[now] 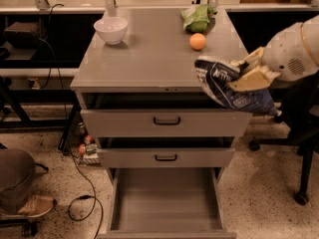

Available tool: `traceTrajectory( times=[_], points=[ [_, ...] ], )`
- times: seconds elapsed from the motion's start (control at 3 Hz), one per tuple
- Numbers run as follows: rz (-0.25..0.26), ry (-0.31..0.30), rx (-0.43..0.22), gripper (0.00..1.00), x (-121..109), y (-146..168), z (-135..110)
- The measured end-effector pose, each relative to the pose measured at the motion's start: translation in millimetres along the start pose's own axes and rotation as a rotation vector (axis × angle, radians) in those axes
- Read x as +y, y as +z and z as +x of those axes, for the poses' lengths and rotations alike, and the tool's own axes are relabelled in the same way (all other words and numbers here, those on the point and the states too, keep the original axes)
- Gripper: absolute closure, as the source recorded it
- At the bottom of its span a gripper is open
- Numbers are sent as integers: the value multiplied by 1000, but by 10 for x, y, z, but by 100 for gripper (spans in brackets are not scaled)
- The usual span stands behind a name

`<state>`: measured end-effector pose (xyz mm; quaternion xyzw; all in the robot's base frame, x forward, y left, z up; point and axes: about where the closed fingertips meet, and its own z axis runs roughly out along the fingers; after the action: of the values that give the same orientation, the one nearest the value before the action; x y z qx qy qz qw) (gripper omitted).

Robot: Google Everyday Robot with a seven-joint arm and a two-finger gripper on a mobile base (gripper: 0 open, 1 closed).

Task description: Place blue chip bag into bottom drawer

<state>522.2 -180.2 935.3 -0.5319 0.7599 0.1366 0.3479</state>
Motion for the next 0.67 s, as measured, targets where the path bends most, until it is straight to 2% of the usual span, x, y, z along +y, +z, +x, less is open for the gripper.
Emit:
traceTrajectory(
  times=[0.33,0.67],
  points=[
    [-63,67,26,100,248,433,437],
    [-143,177,49,100,812,1283,1219]
  ],
)
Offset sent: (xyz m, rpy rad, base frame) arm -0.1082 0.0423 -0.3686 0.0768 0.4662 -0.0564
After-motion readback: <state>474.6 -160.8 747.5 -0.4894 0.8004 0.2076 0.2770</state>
